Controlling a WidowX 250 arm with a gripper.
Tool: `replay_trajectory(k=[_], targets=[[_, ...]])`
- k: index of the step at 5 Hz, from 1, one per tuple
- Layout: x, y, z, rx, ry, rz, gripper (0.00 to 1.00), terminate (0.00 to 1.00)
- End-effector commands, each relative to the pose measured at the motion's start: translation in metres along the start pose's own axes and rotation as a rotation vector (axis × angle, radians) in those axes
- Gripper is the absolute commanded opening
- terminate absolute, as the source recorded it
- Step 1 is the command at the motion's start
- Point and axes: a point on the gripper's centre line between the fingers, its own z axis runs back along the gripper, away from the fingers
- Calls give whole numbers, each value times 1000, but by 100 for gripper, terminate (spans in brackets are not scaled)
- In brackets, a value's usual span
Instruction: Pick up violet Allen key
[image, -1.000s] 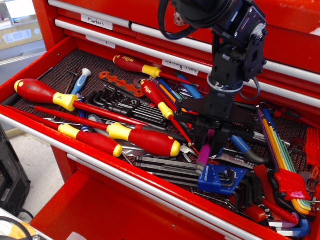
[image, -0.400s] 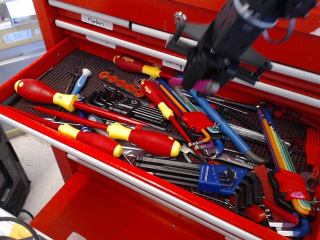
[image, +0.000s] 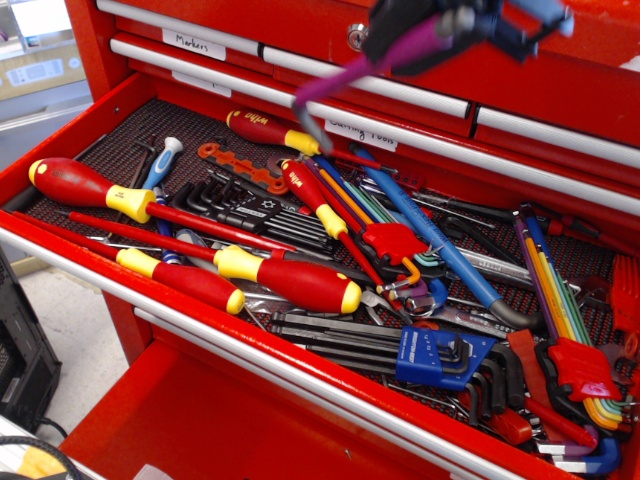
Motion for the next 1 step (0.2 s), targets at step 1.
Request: replay_trajectory(k=[1], targets=[[27,26,30,35,-160,5,0,100]])
